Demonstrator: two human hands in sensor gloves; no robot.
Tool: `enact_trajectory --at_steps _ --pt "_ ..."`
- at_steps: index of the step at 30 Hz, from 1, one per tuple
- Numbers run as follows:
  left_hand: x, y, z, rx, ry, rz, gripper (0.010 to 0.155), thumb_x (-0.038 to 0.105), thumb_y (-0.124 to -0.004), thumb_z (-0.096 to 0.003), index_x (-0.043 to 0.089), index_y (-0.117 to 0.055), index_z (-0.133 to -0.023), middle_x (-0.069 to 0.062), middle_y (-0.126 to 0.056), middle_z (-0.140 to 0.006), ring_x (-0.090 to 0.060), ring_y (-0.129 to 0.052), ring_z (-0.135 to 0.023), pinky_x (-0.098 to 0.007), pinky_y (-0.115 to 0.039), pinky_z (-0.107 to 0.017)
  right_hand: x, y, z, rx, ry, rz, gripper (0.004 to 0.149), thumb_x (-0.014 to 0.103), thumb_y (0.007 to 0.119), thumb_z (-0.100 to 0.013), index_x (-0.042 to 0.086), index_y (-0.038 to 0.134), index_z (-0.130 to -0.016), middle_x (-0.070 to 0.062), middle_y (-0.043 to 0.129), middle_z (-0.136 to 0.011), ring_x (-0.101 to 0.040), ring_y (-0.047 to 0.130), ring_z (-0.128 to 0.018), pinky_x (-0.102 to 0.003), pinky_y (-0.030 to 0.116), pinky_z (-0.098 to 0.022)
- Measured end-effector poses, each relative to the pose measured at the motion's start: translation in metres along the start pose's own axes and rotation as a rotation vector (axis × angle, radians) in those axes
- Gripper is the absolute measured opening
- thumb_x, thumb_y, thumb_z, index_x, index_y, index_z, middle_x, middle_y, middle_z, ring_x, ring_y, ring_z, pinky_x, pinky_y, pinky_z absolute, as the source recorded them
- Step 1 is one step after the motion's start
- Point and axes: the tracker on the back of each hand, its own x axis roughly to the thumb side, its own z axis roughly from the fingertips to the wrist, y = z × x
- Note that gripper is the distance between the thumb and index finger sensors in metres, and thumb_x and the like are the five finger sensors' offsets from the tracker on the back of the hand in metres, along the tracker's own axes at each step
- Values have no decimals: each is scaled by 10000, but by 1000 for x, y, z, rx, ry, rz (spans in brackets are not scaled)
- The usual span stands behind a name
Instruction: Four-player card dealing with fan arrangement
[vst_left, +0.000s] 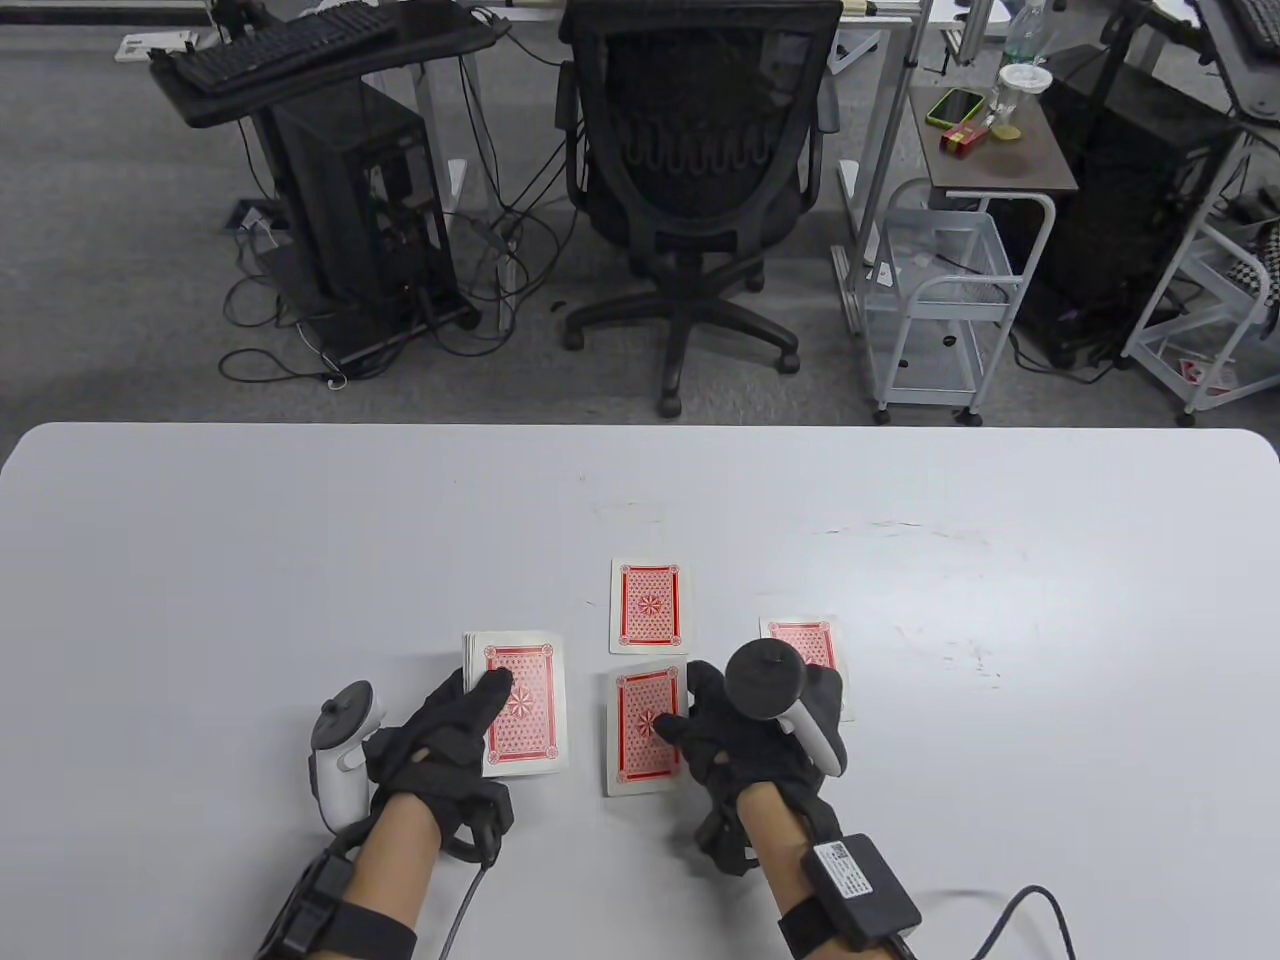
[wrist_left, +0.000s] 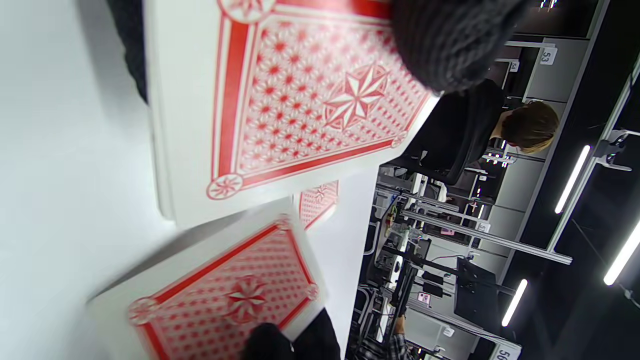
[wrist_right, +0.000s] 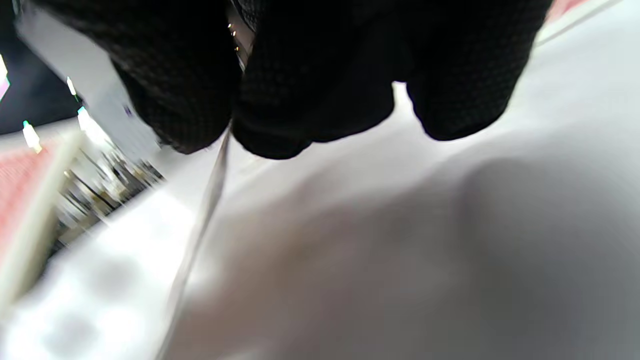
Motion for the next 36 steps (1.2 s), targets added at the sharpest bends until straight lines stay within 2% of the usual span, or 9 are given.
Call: enact_trajectory --at_steps 2,4,9,13,16,21,28,33,36 --pt "0 -2 0 -1 0 -14 550 475 -795 -533 285 -608 -1013 30 -817 -981 -343 -961 -794 -492 -864 -535 7 5 0 38 67 191 783 407 862 -507 -9 488 -1055 -9 846 -709 -116 943 -319 -526 742 -488" --pt "2 -4 1 -7 -9 -20 547 473 -798 -532 285 -612 -1011 33 -819 -978 -340 -966 -789 -492 -867 -531 10 9 0 47 98 250 801 445 857 -505 4 489 -1062 -7 841 -716 -115 939 -327 -525 734 -497" --pt "3 -10 4 -29 -25 -1 548 468 -806 -526 279 -621 -1006 27 -828 -970 -344 -973 -778 -495 -873 -518 11 -1 4 -7 94 216 821 497 815 -517 20 455 -1080 -35 820 -770 -141 942 -396 -541 713 -520" --pt "3 -21 8 -89 -25 40 544 471 -804 -527 283 -622 -1004 35 -829 -968 -335 -979 -775 -488 -880 -514 16 -10 11 -9 -73 -160 716 517 744 -556 78 527 -1079 -116 785 -862 -231 966 -541 -577 693 -539" --pt "3 -32 11 -144 -21 84 541 473 -805 -529 286 -623 -1003 38 -832 -965 -331 -983 -770 -483 -885 -509 27 -7 14 51 -187 -417 742 530 765 -546 60 538 -1073 -135 754 -898 -293 951 -628 -611 672 -551" --pt "10 -45 18 -184 -42 105 537 490 -806 -529 296 -628 -997 54 -838 -959 -316 -993 -761 -472 -892 -503 37 -5 18 30 -208 -525 564 401 881 -497 83 698 -925 3 867 -695 -181 1012 -428 -558 743 -512" --pt "8 -30 25 -190 -26 106 541 491 -809 -518 302 -634 -993 60 -844 -953 -310 -996 -759 -468 -897 -497 39 4 12 114 -264 -627 525 337 878 -502 54 724 -917 -10 901 -702 -208 1055 -470 -565 743 -522" --pt "-5 -9 18 -219 17 244 538 475 -808 -516 279 -654 -992 33 -860 -943 -330 -1006 -738 -483 -897 -482 52 6 6 129 -280 -624 566 307 865 -513 20 667 -958 -16 897 -719 -209 1053 -471 -561 746 -518" --pt "0 13 15 -159 -24 191 530 491 -796 -524 303 -642 -996 54 -850 -952 -311 -999 -755 -466 -898 -498 56 0 0 111 -267 -626 605 291 847 -527 2 599 -997 -30 874 -742 -206 1030 -450 -555 744 -511"
